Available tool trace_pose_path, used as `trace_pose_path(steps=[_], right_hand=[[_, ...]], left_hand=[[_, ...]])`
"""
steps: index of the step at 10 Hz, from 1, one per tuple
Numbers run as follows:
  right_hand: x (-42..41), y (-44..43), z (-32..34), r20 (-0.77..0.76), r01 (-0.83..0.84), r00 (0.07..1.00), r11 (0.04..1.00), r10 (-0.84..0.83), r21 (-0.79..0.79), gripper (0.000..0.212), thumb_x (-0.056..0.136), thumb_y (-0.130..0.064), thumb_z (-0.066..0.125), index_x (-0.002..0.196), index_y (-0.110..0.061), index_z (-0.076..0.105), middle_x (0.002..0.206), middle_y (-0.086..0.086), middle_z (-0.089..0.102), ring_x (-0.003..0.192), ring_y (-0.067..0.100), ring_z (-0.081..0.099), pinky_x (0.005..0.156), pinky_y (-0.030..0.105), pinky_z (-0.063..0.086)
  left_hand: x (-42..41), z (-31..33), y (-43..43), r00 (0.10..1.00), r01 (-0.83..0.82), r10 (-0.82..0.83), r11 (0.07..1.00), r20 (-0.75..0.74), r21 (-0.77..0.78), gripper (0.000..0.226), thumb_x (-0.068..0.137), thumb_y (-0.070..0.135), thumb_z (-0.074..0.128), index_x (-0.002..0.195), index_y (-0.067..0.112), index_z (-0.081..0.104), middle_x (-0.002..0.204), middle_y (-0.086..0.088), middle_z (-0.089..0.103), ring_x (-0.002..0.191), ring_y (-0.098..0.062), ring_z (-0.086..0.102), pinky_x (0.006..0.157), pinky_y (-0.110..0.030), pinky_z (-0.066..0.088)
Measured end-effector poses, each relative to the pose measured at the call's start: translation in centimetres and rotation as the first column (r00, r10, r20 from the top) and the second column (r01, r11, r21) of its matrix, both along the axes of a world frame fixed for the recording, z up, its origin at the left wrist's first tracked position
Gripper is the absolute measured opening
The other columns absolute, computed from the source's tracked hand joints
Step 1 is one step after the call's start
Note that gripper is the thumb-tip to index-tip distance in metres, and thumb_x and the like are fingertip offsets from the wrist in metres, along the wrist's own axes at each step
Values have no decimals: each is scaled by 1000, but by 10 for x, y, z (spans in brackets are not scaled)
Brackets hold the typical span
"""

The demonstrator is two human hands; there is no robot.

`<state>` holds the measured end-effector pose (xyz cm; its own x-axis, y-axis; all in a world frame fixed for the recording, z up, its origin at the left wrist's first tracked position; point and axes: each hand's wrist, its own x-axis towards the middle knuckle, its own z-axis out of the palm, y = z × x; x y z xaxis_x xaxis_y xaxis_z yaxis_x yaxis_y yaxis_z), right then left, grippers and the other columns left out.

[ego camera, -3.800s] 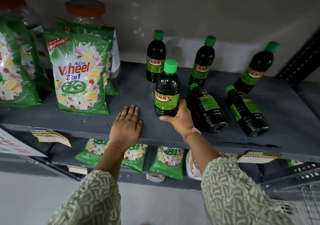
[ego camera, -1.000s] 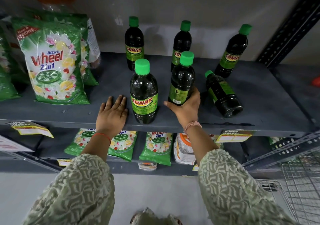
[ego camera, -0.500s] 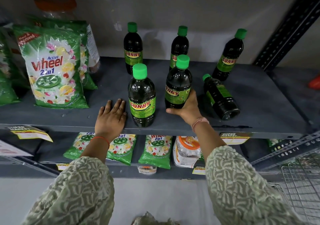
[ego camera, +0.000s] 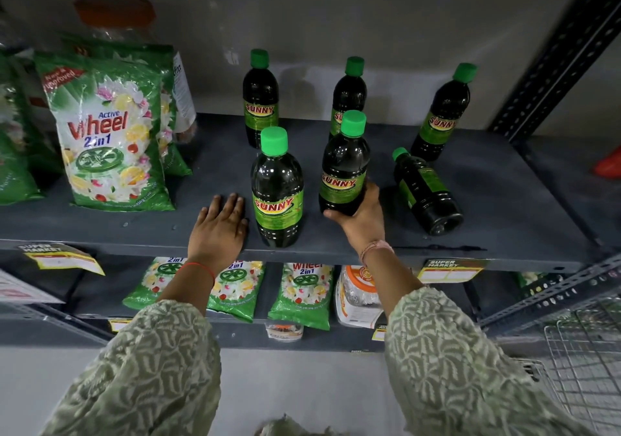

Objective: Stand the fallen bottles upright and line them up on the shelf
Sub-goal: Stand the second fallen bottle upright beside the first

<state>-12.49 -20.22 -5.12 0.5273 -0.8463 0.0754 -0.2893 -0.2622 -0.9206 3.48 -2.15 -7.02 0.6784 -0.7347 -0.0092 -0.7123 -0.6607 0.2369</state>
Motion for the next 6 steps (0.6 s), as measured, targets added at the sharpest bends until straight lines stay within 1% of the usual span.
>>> trace_pose_path(steps=[1,2,3,4,5,6], right_hand=[[-7,6,2,-53,-46,998,997,43,-61,68,65,-10,78,121,-5,39,121,16,58,114,28,53,86,22,37],[-21,17,1,-79,-95,993,990,87,-103,61,69,-11,75,119,-3,41,119,16,59,112,29,54,84,23,39],[-36,28,-4,-97,-135,988,983,123,-124,63,71,-12,74,123,-3,40,119,16,59,113,27,54,87,24,39],[-43,33,-3,-93,-160,985,978,148,-137,66,71,-10,73,126,-3,38,121,16,58,113,25,52,82,12,33],[-46,34,-1,-97,-181,981,974,168,-136,67,72,-9,72,129,-3,36,123,16,55,111,20,50,81,8,29],[-48,35,-2,-99,-180,981,973,166,-143,69,73,-9,71,130,-3,35,124,17,55,114,25,50,81,8,29]], left_hand=[[-1,-1,0,1000,2,-3,999,-22,-36,51,96,27,26,143,12,16,156,-5,15,145,-24,8,119,-39,9],[-2,0,0,999,-3,1,999,-36,-41,51,96,26,26,144,13,15,156,-4,14,145,-24,8,119,-39,8],[-3,1,1,999,0,-2,1000,-43,-29,51,96,27,24,144,13,13,157,-4,12,145,-23,7,119,-38,7],[-3,1,1,999,4,-5,1000,-40,-21,51,96,27,23,144,13,12,157,-5,11,145,-24,6,120,-39,7],[-3,2,1,999,4,-4,1000,-42,-14,51,96,28,22,144,12,11,157,-5,10,145,-24,6,120,-39,7],[-3,1,1,999,5,-6,1000,-38,-12,51,96,28,22,144,12,11,157,-5,10,145,-24,6,120,-39,8]])
